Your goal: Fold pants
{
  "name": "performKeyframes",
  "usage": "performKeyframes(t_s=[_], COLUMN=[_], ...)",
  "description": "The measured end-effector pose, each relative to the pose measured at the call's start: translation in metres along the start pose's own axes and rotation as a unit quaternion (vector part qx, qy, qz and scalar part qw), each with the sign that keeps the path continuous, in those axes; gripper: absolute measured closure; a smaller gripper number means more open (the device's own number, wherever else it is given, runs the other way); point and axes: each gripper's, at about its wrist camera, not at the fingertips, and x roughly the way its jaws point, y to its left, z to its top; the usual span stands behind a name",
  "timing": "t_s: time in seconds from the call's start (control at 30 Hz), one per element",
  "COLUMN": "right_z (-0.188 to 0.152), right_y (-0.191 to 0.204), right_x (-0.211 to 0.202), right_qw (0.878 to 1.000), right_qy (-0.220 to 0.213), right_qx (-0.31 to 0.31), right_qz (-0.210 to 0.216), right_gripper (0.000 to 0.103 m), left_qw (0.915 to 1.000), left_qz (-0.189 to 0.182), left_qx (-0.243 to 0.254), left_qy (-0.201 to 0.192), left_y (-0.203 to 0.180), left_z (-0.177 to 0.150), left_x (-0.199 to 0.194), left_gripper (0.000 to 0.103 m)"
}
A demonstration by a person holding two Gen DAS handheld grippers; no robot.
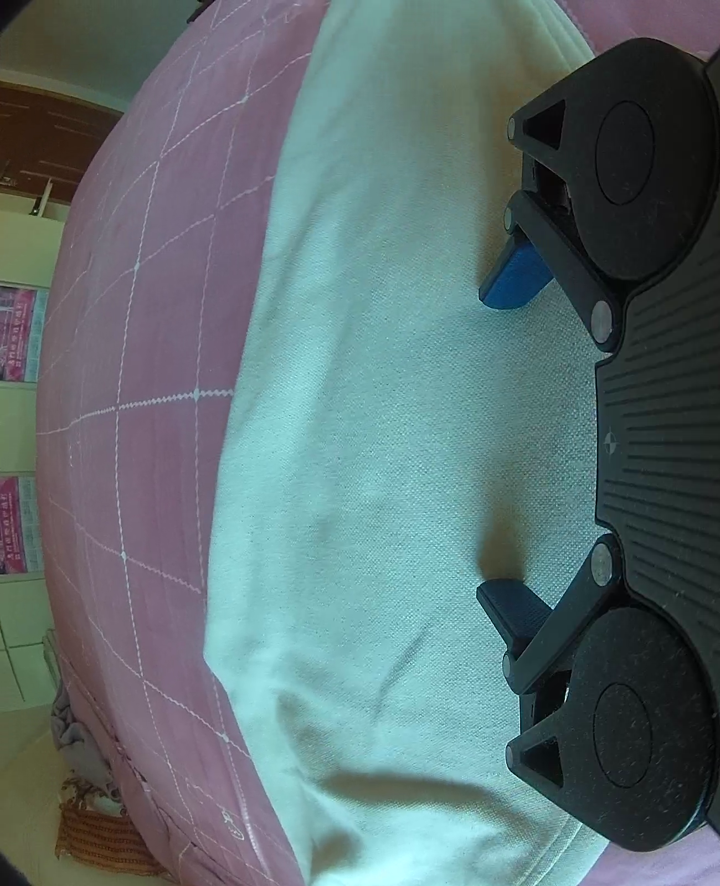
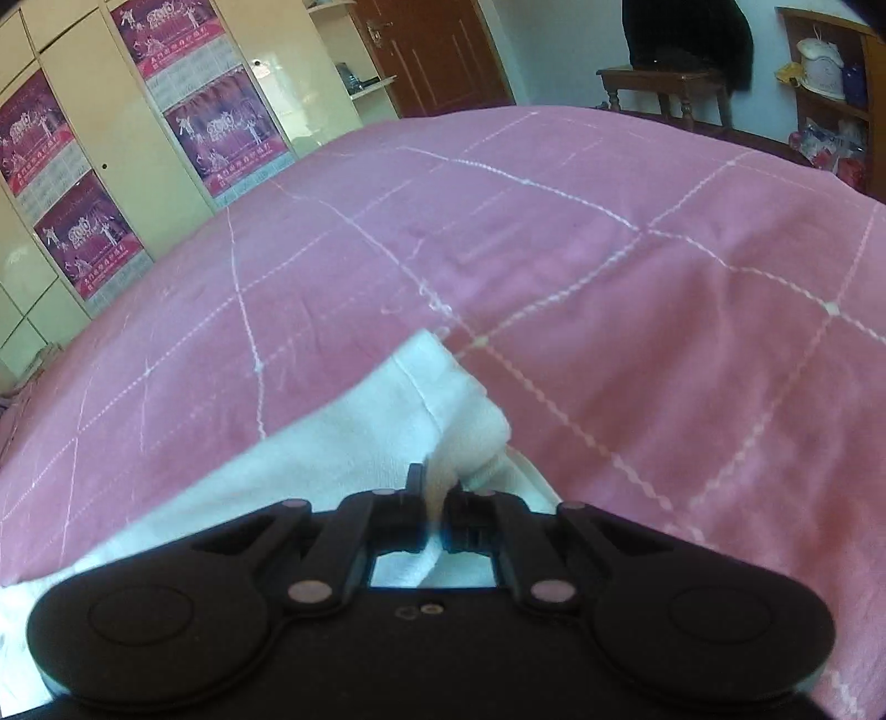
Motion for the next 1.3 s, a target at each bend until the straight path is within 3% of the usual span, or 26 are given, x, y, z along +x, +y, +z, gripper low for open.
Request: performKeyframes(t_s=[0.1, 0.2, 0.3, 0.5, 0.6, 0.7, 0.8, 0.87, 0.97, 1.03, 1.17, 1.27, 1.3], right_z=[0.0, 0.0, -0.008, -0.012, -0.012, -0.007, -0.005, -0.008, -0.012, -0.015, -0.029, -0.051, -0.056], right_y=[0.009, 0.008, -0.005, 0.002, 0.003, 0.009, 0.03, 0.06, 0.093, 0.11, 0.101, 0.093, 0.088], right_x=[0.001, -0.009, -0.008, -0.018, -0.021, -0.038, -0.048, -0.042, -0.022, -0.006, 0.017, 0.006, -0.002], right_qw=[1.0, 1.0, 0.999, 0.997, 0.996, 0.995, 0.994, 0.987, 0.981, 0.975, 0.968, 0.952, 0.952], right_qy=[0.006, -0.004, 0.027, 0.026, 0.03, -0.014, -0.031, -0.027, 0.006, 0.019, 0.057, 0.049, 0.051], right_qx=[-0.021, -0.006, -0.018, -0.064, -0.07, -0.057, -0.089, -0.154, -0.196, -0.223, -0.242, -0.301, -0.301], right_qz=[-0.006, -0.002, -0.002, -0.046, -0.051, -0.08, -0.049, -0.029, 0.003, -0.003, -0.025, -0.022, -0.021], right_gripper=[0.095, 0.085, 0.096, 0.097, 0.097, 0.08, 0.081, 0.081, 0.082, 0.081, 0.082, 0.082, 0.082], left_qw=[0.9999, 0.9997, 0.9991, 0.9978, 0.9978, 0.9977, 0.9981, 0.9982, 0.9979, 0.9976, 0.9963, 0.9952, 0.9951], left_qz=[-0.006, -0.021, -0.042, -0.064, -0.057, -0.057, -0.053, -0.05, -0.045, -0.042, -0.05, -0.053, -0.055], left_qx=[-0.007, -0.007, 0.003, 0.011, 0.03, 0.03, 0.026, 0.031, 0.046, 0.055, 0.063, 0.08, 0.081], left_qy=[0.003, -0.008, -0.009, 0.009, 0.016, 0.019, 0.017, 0.013, 0.004, 0.002, 0.03, 0.017, 0.016], left_y=[0.002, -0.003, -0.016, -0.032, -0.037, -0.039, -0.046, -0.054, -0.07, -0.079, -0.089, -0.093, -0.092], left_z=[0.003, 0.008, 0.012, 0.009, 0.003, 0.003, 0.008, 0.011, 0.016, 0.017, 0.005, -0.012, -0.016], left_x=[-0.002, -0.008, -0.011, -0.008, -0.005, -0.006, -0.009, -0.011, -0.014, -0.013, -0.002, -0.008, -0.011], left_gripper=[0.0, 0.0, 0.0, 0.0, 0.0, 0.0, 0.0, 0.0, 0.0, 0.0, 0.0, 0.0, 0.0])
